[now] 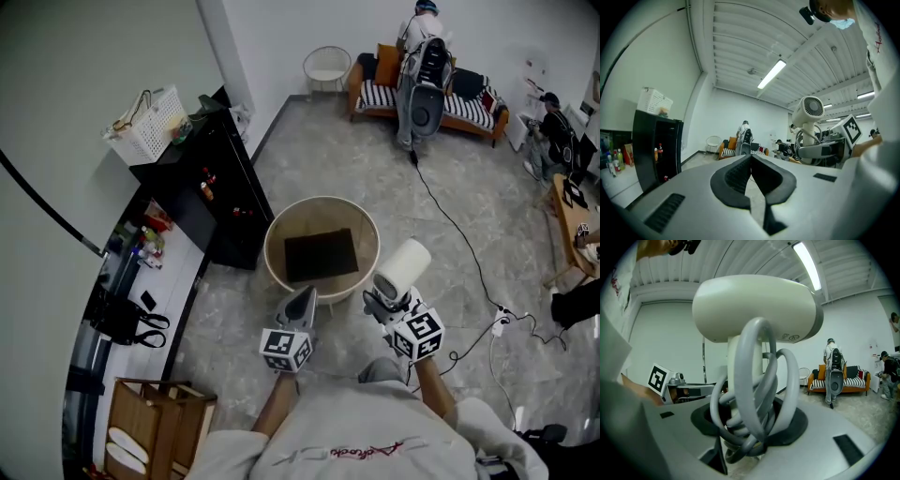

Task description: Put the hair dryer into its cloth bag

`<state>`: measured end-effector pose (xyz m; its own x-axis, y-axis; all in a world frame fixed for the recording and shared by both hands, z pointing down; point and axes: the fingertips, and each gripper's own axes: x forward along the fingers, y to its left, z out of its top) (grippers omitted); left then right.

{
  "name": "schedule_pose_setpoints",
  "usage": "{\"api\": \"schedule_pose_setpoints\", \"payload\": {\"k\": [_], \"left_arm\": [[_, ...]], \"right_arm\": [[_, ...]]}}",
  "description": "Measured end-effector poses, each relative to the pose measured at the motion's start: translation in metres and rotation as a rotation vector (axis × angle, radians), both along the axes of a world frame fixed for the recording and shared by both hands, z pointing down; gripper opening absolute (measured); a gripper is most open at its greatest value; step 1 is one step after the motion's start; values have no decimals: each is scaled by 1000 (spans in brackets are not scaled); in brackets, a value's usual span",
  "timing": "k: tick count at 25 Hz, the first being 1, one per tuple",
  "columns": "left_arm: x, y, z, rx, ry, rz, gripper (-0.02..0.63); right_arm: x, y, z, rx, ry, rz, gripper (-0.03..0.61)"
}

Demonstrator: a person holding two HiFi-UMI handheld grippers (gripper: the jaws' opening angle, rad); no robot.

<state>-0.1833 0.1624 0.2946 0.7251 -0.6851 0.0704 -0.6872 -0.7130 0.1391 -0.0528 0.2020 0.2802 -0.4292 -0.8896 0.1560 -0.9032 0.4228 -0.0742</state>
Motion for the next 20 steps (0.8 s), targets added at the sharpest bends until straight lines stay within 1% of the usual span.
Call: {"api": "schedule_pose_setpoints", "payload": {"k": [11,20], "left_arm": [[-9,-1,15,-33,1,-7,31],[10,-9,24,-40,-18,38,31]], "right_arm": [[-7,-5,9,-21,-3,-1,241],[6,-7,21,-37,-3,21,241]]}}
